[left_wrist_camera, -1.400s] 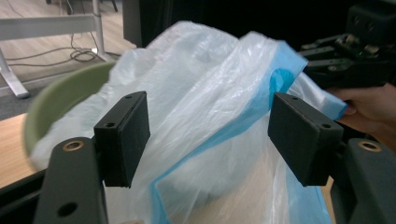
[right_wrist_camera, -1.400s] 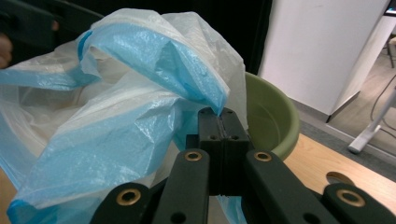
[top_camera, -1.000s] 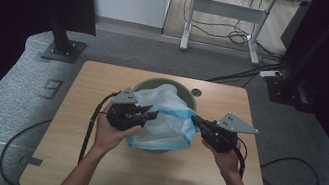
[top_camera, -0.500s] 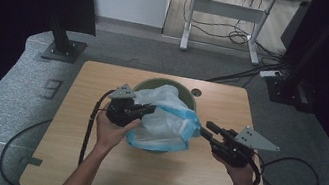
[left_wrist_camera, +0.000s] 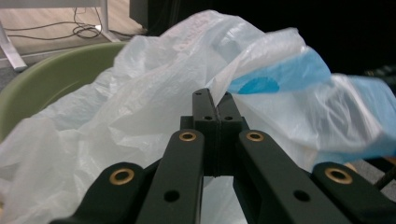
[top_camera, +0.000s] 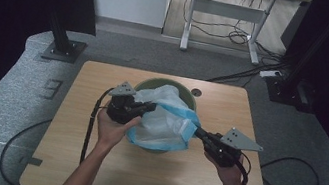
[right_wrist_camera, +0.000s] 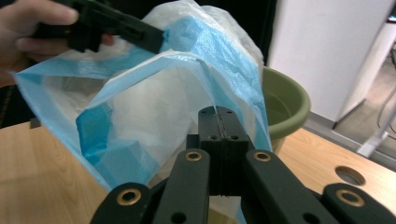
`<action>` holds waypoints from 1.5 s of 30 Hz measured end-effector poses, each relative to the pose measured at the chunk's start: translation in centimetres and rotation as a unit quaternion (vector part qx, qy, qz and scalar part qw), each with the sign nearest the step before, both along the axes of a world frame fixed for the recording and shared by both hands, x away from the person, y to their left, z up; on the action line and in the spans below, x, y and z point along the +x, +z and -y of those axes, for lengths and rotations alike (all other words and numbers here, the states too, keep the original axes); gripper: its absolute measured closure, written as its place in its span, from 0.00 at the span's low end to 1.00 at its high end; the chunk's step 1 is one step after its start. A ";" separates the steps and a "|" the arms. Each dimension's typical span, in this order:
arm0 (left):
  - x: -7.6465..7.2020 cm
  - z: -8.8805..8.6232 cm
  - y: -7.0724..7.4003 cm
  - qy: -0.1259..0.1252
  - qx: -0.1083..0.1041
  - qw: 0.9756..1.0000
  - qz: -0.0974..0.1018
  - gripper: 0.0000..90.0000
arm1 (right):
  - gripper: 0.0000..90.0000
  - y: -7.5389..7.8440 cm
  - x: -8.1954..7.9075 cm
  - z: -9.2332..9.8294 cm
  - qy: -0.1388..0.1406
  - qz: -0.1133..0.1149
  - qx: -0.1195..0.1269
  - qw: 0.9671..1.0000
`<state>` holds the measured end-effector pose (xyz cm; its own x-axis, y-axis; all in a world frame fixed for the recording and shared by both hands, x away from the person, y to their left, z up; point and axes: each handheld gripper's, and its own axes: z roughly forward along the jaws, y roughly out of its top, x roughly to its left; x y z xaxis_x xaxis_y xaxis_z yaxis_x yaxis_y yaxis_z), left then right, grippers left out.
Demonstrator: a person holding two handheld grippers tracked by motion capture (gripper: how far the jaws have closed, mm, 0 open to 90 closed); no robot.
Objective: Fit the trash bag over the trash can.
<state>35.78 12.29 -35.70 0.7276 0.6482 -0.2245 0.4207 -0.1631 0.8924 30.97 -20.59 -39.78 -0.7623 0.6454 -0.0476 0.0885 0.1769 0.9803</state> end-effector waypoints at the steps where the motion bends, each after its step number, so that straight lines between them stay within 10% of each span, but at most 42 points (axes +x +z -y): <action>1: 0.1 -0.1 0.0 0.004 -0.003 1.000 0.001 1.00 | 0.99 -0.1 -0.2 0.0 0.005 0.002 -0.003 1.000; 10: 0.2 -1.7 0.0 0.046 -0.058 0.997 0.012 1.00 | 0.99 -4.0 -3.1 -0.6 0.070 -0.025 -0.033 0.997; 26: 0.6 -4.7 1.4 0.065 -0.100 0.993 0.020 1.00 | 0.99 -9.9 -1.3 -0.9 0.073 -0.097 -0.035 0.992; 33: 0.2 -4.5 1.8 0.056 -0.100 0.993 0.027 1.00 | 0.98 -10.3 -2.0 -0.2 0.073 -0.099 -0.041 0.992; 37: 0.0 -4.3 1.6 0.053 -0.088 0.994 0.027 1.00 | 0.71 -9.2 -3.2 1.9 0.041 -0.081 -0.029 0.995; 45: -0.1 -4.1 0.8 0.050 -0.074 0.996 0.021 1.00 | 0.60 -5.4 -2.9 5.1 -0.018 -0.051 -0.011 0.998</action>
<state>35.73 16.35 -34.86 0.6716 0.6806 -0.2927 0.3894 0.0118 0.9210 28.11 -25.70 -45.14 -0.7396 0.6729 0.0147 0.1945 0.1928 0.9618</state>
